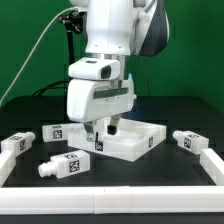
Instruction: Assemble one leg
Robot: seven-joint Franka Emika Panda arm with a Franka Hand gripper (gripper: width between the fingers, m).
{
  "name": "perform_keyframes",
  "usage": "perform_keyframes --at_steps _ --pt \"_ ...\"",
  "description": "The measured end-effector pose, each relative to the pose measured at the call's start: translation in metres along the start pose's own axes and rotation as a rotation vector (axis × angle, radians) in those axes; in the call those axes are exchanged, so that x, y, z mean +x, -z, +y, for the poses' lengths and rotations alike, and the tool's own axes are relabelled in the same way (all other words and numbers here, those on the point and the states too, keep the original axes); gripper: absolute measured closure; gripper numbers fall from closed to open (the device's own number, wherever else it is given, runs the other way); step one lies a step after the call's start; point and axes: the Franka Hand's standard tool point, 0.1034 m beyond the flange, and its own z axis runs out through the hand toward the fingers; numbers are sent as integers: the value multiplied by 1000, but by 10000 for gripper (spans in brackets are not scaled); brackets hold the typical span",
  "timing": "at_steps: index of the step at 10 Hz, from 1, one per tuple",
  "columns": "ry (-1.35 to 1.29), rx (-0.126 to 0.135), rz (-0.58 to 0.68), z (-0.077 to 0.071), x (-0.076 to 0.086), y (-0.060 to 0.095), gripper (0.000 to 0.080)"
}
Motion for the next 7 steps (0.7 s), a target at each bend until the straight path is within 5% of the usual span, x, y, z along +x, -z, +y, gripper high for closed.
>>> perform_keyframes --at_steps 3,7 --pt "-98 99 -68 -12 15 -16 151" --pt "-108 121 -86 -8 7 -20 151"
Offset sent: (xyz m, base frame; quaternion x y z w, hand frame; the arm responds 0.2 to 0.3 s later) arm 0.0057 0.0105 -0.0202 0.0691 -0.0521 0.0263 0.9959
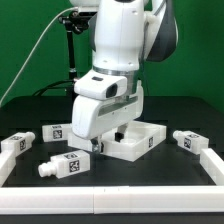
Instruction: Assemble one leg
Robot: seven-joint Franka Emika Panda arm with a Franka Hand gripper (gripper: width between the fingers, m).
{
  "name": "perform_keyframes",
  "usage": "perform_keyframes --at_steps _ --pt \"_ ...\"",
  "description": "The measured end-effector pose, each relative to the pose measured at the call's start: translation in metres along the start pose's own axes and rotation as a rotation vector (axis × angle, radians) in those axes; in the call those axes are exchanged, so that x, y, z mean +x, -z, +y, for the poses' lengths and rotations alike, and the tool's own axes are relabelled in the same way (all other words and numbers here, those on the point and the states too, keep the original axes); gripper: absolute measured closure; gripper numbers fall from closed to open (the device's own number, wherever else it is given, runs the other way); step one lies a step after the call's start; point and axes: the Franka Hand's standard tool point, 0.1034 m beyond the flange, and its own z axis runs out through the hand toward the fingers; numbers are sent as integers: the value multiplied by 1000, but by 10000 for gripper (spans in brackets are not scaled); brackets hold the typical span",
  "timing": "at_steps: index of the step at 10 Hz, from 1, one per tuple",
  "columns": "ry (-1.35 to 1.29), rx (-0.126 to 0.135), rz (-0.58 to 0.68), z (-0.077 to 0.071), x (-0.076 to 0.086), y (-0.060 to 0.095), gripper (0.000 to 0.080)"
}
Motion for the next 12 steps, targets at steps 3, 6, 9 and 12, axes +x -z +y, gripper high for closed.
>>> perform_keyframes --at_steps 3,6,9,12 --pt "-13 4 -2 1 -6 -2 151" --pt "-13 4 -2 1 -6 -2 242" --pt "-13 4 -2 1 -6 -2 611" --pt "-67 5 2 -3 -7 2 751"
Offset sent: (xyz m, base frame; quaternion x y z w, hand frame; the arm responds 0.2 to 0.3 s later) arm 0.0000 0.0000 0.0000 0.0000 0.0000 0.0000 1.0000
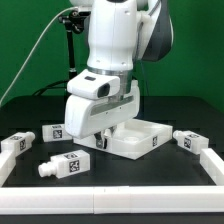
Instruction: Assemble one leg
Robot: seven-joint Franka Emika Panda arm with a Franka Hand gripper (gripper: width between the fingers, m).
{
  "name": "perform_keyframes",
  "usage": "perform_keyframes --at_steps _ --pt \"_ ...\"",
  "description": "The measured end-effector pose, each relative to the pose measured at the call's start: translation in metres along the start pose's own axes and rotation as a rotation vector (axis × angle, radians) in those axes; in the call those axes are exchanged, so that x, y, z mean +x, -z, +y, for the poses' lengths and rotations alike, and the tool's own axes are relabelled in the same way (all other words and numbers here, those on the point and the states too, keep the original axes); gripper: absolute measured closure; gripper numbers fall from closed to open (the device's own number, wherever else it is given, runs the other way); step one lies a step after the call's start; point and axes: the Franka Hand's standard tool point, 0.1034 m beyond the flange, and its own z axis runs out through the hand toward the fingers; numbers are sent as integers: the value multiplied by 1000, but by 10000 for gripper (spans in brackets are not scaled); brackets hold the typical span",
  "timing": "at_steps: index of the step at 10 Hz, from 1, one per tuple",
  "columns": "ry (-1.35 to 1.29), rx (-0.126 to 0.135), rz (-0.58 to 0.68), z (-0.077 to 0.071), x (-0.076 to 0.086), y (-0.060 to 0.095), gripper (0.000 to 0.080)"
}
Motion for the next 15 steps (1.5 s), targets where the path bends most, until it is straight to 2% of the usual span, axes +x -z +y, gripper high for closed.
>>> perform_keyframes --at_steps 2,4,5,6,7,9,12,13,15 --pt "-154 20 -10 -8 0 13 751" --pt "-412 106 -110 -16 6 39 751" --pt "-421 124 -131 -8 13 50 751" --pt "-440 132 -135 -1 15 55 751" --pt "-612 135 -144 2 19 56 751" --pt "-719 115 -133 12 29 55 751" --pt "-916 110 -149 9 30 53 751" --pt "-1002 114 -156 9 31 50 751" --pt "-1120 129 -162 24 38 32 751"
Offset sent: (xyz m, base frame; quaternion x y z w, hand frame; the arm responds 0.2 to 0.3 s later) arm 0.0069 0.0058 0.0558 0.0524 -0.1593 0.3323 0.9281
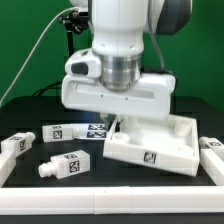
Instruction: Assemble one leg
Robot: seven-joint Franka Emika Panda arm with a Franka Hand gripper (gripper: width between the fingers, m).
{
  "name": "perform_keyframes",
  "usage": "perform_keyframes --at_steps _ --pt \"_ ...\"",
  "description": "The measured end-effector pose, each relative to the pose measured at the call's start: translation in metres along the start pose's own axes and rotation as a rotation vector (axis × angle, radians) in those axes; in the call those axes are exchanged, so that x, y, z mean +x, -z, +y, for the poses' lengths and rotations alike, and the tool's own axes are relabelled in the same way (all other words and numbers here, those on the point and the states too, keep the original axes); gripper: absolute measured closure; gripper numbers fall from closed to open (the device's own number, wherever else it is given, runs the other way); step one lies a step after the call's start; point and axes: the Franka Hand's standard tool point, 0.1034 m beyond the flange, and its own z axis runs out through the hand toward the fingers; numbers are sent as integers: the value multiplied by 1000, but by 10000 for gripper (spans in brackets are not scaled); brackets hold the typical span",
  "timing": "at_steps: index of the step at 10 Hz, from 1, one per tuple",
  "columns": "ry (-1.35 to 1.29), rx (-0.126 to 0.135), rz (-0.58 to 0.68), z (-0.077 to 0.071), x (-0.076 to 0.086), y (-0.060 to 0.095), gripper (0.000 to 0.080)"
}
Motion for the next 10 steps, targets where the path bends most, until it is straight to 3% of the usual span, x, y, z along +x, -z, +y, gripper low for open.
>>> perform_keyframes --at_steps 3,8,10 --pt "147 27 53 -11 27 -18 751" --pt "142 27 51 -12 27 -19 751" --pt "149 23 66 -17 46 -19 751"
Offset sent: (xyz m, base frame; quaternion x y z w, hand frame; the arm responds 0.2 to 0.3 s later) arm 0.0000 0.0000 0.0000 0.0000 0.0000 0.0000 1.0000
